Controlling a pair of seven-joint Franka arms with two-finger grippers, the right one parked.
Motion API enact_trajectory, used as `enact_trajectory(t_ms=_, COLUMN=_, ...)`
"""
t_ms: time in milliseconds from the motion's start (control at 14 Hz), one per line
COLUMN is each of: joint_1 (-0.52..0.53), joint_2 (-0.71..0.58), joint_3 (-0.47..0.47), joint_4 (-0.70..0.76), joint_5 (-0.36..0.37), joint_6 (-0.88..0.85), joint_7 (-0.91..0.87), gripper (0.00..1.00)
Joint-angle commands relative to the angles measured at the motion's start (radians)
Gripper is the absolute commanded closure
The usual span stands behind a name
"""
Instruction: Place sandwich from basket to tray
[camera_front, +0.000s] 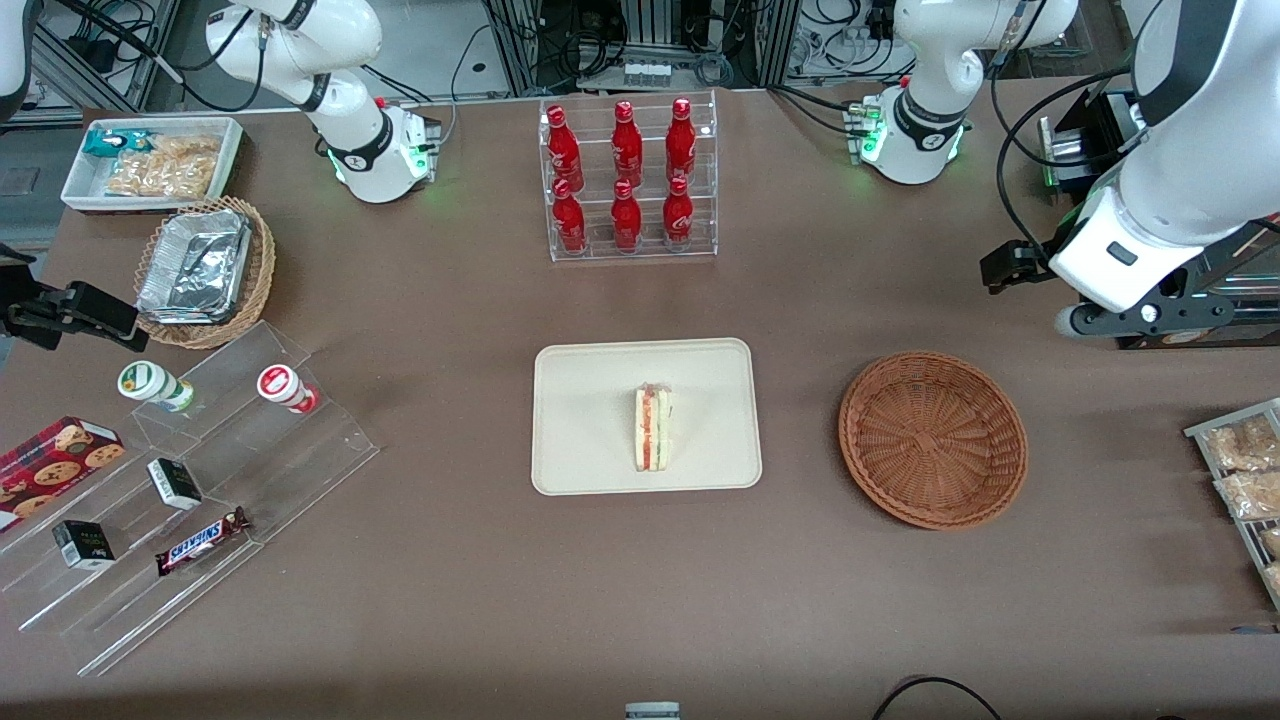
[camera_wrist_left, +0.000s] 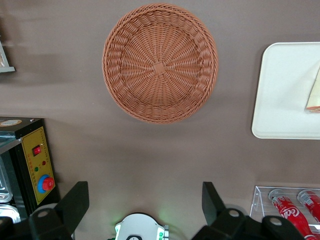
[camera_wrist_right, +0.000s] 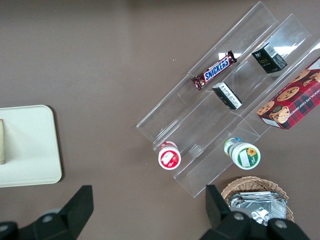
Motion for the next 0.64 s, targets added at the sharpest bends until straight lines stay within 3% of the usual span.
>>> enact_trajectory(t_ms=0, joint_1=0.145, joint_2=-0.032, joint_3=-0.138, joint_4=-0.027, joint_5=-0.018, joint_6=0.018, joint_7=-0.002, gripper=0.00)
enact_trajectory(t_ms=571, joint_1=0.152, joint_2=0.003, joint_3=-0.140, joint_4=0.030, joint_5=-0.030, joint_6=0.011, joint_7=-0.008, gripper=0.00)
